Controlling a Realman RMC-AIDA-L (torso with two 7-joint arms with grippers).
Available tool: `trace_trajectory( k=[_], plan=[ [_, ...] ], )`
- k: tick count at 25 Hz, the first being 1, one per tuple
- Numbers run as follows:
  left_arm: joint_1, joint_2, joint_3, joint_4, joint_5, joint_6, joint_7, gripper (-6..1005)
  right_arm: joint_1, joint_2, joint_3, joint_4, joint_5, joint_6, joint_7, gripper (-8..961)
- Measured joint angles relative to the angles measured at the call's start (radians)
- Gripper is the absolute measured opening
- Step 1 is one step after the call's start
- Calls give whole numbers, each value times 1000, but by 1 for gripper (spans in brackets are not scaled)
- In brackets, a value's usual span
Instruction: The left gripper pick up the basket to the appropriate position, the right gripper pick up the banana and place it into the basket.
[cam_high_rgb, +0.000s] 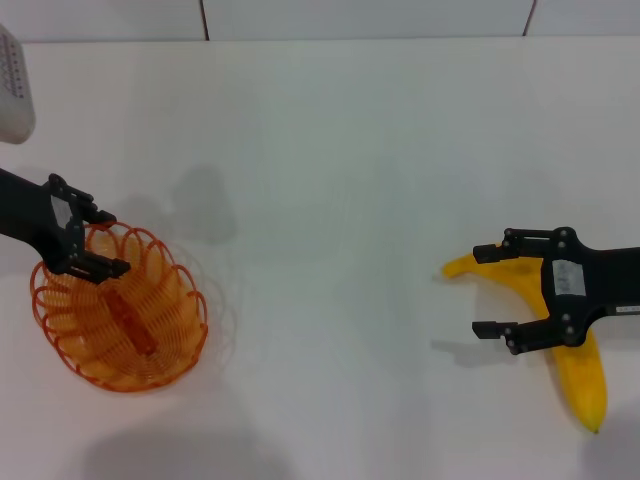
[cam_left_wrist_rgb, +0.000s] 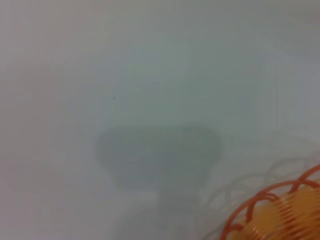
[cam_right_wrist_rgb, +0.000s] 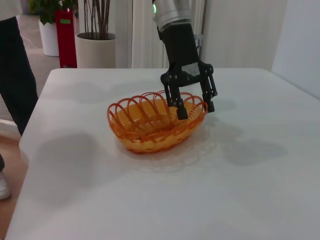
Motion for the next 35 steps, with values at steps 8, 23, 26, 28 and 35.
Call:
trace_trajectory(
  k=[8, 23, 26, 28, 35],
  plan=[
    [-11, -1, 0, 3, -3, -3, -2, 674, 0, 0, 0, 0, 0, 0, 0, 862],
    [-32, -5, 0, -1, 39, -52, -102, 409, 0, 0, 0, 0, 1, -1, 1, 862],
    [-39, -5, 0, -1, 40, -53, -113, 285, -2, 0, 0, 0, 1, 0, 1, 862],
    [-41, -6, 7, -1, 40, -55, -115, 209, -1, 0, 0, 0, 1, 1, 1, 862],
    [-42, -6, 40, -1, 36, -72, -127, 106, -5, 0, 0, 0, 2, 2, 1, 862]
  ],
)
